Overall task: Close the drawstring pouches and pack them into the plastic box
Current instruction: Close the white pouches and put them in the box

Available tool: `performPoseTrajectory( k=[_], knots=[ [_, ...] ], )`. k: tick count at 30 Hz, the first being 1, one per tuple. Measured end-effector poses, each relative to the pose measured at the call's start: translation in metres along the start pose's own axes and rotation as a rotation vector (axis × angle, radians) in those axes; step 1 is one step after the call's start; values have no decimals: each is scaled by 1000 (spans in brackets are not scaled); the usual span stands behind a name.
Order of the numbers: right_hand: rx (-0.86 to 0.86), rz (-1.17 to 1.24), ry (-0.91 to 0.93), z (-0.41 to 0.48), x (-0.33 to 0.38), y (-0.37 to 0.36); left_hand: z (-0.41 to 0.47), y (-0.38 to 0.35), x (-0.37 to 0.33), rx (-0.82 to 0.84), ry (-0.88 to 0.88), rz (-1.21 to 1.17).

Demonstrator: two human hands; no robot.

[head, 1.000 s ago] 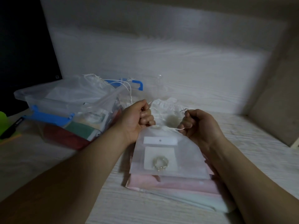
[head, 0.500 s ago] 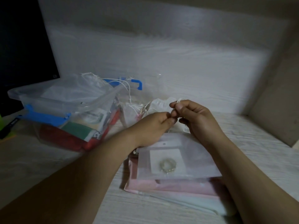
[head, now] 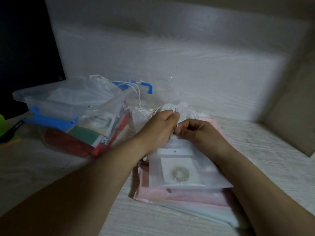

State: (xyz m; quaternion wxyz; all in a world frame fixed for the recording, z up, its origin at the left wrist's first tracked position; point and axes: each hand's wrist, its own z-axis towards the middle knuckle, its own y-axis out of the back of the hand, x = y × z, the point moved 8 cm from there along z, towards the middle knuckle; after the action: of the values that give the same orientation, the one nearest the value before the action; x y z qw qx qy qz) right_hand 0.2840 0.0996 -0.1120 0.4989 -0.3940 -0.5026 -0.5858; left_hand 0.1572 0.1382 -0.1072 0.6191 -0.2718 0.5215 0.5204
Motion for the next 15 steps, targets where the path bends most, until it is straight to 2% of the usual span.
performPoseTrajectory(
  k=[7,13,15],
  knots=[
    [47,320,-68,0,0,-1,-4,13,1,-123,65,-203],
    [73,149,-149,-2,-7,-3,0,24,-8,-205,25,-394],
    [80,90,-144,-5,-5,-3,2,24,-14,-188,-5,-420]
  ],
)
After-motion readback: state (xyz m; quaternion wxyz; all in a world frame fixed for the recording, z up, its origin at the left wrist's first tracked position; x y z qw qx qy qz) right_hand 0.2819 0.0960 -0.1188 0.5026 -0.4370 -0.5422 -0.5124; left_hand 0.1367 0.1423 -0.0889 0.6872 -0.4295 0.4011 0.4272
